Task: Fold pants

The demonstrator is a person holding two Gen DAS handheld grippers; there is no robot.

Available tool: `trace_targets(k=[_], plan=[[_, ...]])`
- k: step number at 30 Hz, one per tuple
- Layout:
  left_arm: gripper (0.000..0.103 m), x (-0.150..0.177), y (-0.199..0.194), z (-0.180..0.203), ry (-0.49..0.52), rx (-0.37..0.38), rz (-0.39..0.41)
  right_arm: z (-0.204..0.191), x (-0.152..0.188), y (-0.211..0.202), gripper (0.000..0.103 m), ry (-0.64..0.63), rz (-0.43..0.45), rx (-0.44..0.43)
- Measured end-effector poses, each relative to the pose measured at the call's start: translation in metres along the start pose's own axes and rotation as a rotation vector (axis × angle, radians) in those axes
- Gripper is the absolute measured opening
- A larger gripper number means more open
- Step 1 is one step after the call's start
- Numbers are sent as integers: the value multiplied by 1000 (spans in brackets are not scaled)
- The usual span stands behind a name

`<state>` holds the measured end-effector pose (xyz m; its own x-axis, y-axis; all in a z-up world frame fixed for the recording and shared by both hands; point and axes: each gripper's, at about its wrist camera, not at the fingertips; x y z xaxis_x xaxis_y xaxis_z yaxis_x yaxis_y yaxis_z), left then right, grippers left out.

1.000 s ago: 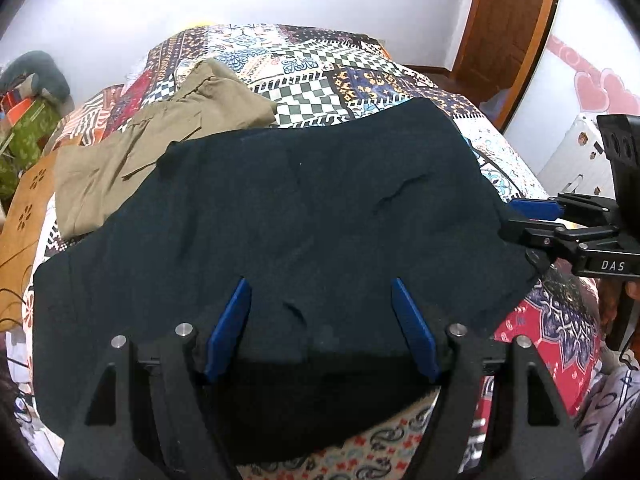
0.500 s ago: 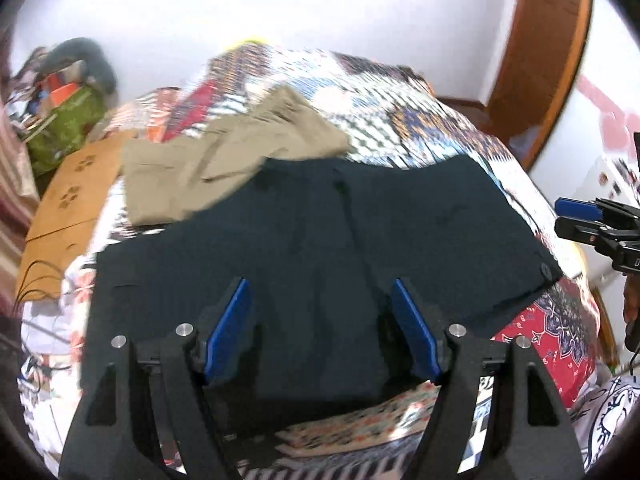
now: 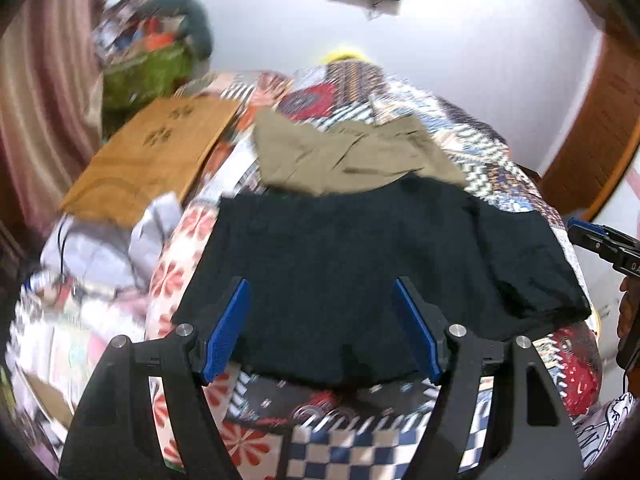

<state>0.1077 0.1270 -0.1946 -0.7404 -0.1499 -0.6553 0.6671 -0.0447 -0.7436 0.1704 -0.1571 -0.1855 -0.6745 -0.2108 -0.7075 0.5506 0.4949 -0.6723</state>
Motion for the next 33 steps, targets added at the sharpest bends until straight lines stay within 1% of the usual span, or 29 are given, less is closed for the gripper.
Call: trace_targets(k=[2, 6, 9, 11, 13, 17, 20, 23, 27, 29, 31, 32, 33], plan=[[73, 10, 5, -10, -50, -5, -8, -4, -2, 9, 49, -7, -19, -7], [73, 32, 20, -22, -132, 23, -67, -10, 1, 22, 49, -12, -54, -21], [73, 47, 32, -30, -214, 67, -113, -13, 7, 33, 49, -15, -93, -21], [73, 58, 41, -35, -289, 109, -153, -14, 12, 39, 49, -16, -122, -12], [73, 62, 39, -36, -307, 117, -133, -15, 17, 46, 49, -14, -148, -3], [73, 62, 41, -38, -330, 142, -139, -18, 25, 55, 50, -25, -191, 10], [73, 57, 48, -42, -356, 161, -149, -21, 25, 57, 50, -47, -202, 16], [73, 49, 57, -39, -353, 154, -158, -20, 27, 60, 52, -48, -209, 12], [73, 37, 74, -38, -342, 121, -169, -19, 28, 61, 52, -40, -210, 3], [73, 30, 82, -41, -368, 120, -178, -18, 28, 61, 52, -39, -209, 2], [73, 23, 89, -46, -405, 133, -178, -18, 28, 61, 52, -39, -210, 2], [71, 21, 92, -47, -412, 130, -175, -18, 28, 60, 52, -39, -210, 1], [61, 19, 95, -48, -408, 111, -173, -19, 28, 60, 52, -38, -209, 2]])
Point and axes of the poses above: each gripper's, at about its wrist camera, not at the fingertips, and y roughly the way its jaws point, z to its right, x to its underside, and after that the axes turned 1 degree about y, right-handed
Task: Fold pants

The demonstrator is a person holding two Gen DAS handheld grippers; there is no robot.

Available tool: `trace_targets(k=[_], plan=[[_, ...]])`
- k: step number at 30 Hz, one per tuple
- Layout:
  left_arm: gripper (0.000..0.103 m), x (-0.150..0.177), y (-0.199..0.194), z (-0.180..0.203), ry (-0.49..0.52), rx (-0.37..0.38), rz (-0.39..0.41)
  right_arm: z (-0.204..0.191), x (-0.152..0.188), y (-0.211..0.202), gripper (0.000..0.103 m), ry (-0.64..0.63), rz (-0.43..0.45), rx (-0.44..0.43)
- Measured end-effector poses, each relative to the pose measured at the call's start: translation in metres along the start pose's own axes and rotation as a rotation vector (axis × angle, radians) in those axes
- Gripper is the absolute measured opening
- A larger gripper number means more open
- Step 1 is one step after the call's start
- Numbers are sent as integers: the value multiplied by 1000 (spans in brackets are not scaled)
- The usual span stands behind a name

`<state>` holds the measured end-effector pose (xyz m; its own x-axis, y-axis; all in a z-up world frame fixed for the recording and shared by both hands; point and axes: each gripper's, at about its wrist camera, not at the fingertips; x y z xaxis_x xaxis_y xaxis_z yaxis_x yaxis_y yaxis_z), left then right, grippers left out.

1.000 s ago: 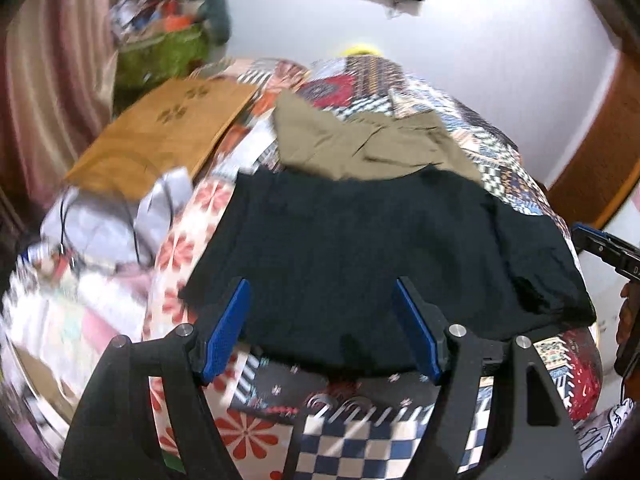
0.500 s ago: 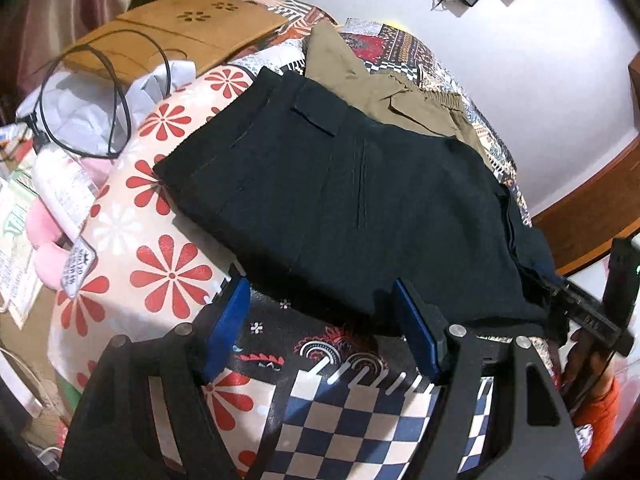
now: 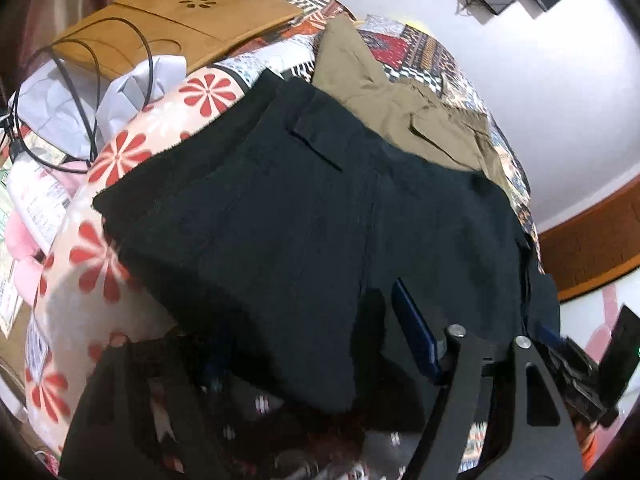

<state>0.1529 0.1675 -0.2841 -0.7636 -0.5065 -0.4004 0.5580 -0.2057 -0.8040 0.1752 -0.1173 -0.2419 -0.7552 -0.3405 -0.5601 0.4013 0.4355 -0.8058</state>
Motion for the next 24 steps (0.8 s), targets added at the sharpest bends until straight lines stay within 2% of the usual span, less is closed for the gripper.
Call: trace_targets(k=[1, 2, 6, 9, 15, 19, 24], plan=[[52, -3, 3, 2, 14, -41, 5, 0, 0, 0, 52, 0, 0, 0], [51, -5, 6, 5, 43, -72, 13, 0, 0, 0, 52, 1, 0, -1], [44, -8, 12, 13, 91, -122, 30, -1, 1, 0, 52, 1, 1, -3], [23, -8, 7, 18, 126, -169, 58, 0, 1, -1, 52, 4, 2, -7], [18, -17, -13, 23, 150, -158, 104, 1, 0, -3, 52, 16, 8, -20], [17, -22, -31, 45, 220, -174, 158, 4, 0, -5, 52, 25, 15, -31], [17, -26, -59, 84, 315, -154, 237, 8, -1, -9, 52, 41, 30, -57]])
Point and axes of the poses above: each gripper's, at about its wrist camera, not at the fingertips, and y roughly the way its jaws point, z to its right, x to its underside, and after that the axes turned 1 degree about y, right-handed
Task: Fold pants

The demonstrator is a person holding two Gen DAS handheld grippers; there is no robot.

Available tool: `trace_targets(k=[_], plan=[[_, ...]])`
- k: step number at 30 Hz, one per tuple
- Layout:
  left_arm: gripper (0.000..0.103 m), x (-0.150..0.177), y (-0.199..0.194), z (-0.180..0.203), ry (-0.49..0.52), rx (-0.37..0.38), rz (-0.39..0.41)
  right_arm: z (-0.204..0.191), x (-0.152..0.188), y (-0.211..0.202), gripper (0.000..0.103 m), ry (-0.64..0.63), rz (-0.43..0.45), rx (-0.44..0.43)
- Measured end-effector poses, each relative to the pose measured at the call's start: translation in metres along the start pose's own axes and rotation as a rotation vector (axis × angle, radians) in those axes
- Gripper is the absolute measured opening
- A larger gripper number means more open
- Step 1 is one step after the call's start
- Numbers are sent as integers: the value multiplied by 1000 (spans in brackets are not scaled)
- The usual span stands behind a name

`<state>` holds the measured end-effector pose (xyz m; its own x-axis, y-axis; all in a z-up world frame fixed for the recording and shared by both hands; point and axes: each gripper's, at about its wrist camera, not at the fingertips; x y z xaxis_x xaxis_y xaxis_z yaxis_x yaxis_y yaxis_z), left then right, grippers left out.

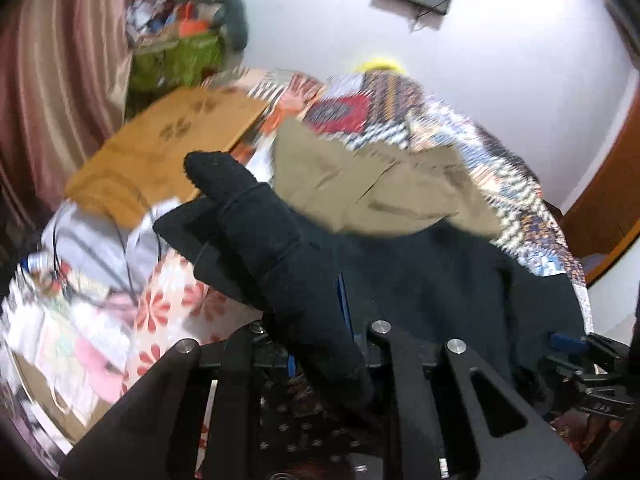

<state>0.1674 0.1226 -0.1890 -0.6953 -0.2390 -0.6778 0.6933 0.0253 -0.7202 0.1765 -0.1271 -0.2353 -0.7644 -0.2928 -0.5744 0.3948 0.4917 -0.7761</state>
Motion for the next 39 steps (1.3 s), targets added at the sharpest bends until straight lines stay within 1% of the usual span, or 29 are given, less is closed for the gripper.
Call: trace_targets(k=[5, 9, 13, 18, 20, 22, 24, 28, 32, 34, 37, 39], plan=[[17, -22, -29, 38, 97, 30, 97, 5, -2, -18, 52, 15, 54, -15], [17, -36, -44, 66, 159, 69, 141, 17, -2, -40, 52, 39, 109, -9], [16, -45, -50, 94, 206, 118, 159, 42, 9, -59, 52, 86, 144, 28], [15, -48, -55, 130, 264, 201, 157, 87, 35, -70, 52, 193, 132, 97], [14, -46, -54, 148, 299, 266, 130, 102, 47, -70, 52, 228, 107, 116], [14, -43, -52, 163, 326, 301, 116, 111, 58, -64, 52, 242, 67, 116], [14, -40, -47, 180, 360, 325, 98, 114, 69, -55, 52, 254, 43, 91], [14, -34, -39, 213, 406, 342, 73, 115, 68, -53, 52, 268, 56, 75], [13, -36, -41, 234, 429, 383, 80, 112, 63, -49, 52, 264, 62, 66], [13, -33, -46, 249, 445, 414, 90, 116, 67, -49, 52, 271, 64, 55], [13, -24, -50, 267, 473, 454, 95, 118, 71, -50, 52, 286, 70, 39], [13, -15, -47, 281, 502, 478, 85, 119, 72, -51, 52, 294, 72, 33]])
Point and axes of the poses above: each gripper's, at about its wrist camera, not at the fingertips, and y roughly the way its jaws point, z to its right, x to its underside, and after that the axes turned 1 degree about y, right-handed
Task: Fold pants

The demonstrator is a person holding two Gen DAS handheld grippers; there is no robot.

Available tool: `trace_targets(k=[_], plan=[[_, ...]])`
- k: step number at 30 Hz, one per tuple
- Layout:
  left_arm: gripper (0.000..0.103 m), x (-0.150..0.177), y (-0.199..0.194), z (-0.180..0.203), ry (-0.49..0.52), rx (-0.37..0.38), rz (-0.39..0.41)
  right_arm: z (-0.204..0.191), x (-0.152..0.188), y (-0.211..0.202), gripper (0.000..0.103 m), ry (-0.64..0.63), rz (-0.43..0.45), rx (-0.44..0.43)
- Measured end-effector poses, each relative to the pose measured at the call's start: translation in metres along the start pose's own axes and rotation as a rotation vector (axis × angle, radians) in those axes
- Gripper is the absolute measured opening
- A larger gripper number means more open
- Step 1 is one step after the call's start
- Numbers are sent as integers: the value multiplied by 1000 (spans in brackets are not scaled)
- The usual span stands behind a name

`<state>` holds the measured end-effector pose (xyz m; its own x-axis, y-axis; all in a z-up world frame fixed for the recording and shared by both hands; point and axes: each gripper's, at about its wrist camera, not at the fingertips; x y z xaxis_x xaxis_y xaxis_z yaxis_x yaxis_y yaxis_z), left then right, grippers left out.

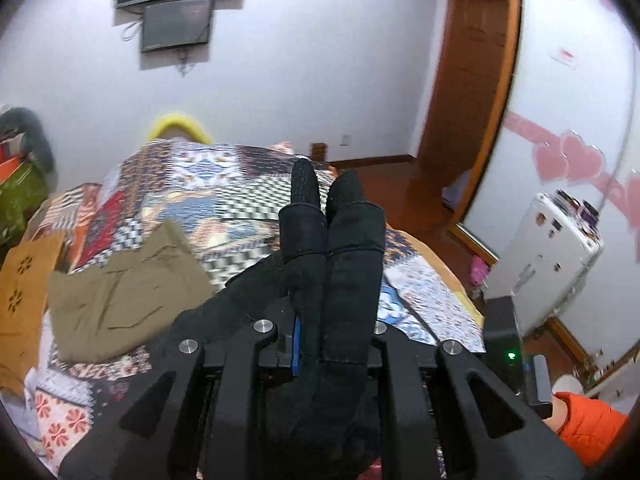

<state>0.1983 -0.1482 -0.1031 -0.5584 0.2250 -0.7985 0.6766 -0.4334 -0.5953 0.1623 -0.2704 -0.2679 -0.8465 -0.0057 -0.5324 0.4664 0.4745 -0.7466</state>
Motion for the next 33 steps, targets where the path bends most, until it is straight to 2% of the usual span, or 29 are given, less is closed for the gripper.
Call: trace_targets(k=[3, 10, 15, 20, 21, 24, 26, 29, 33], plan=[[13, 10, 18, 18, 34, 43, -45, 0, 1, -1, 52, 5, 1, -3], [15, 48, 52, 38, 63, 111, -217, 6, 0, -19, 52, 27, 17, 17], [18, 68, 63, 48, 138, 98, -305, 21, 4, -41, 52, 63, 54, 76], [21, 72, 59, 57, 169, 72, -308, 33, 8, -58, 52, 100, 78, 113], [28, 71, 60, 56, 163, 76, -309, 35, 9, -61, 52, 104, 83, 118], [63, 68, 55, 54, 106, 161, -317, 39, 7, -68, 52, 110, 102, 131], [65, 67, 46, 58, 90, 190, -296, 40, 6, -75, 52, 111, 120, 138], [65, 60, 35, 62, 106, 144, -261, 36, 5, -81, 52, 112, 141, 144], [66, 47, 15, 45, 75, 90, -201, 29, 1, -87, 52, 94, 160, 142]])
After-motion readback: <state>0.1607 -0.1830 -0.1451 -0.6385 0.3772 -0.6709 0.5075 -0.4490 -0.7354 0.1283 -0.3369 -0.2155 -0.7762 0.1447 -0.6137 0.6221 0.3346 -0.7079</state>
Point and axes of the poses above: each gripper's, at about its wrist camera, not at the fingertips, and y roughly the way its jaws point, z to its right, x to its underside, and after that the axes turned 1 degree about y, right-handed
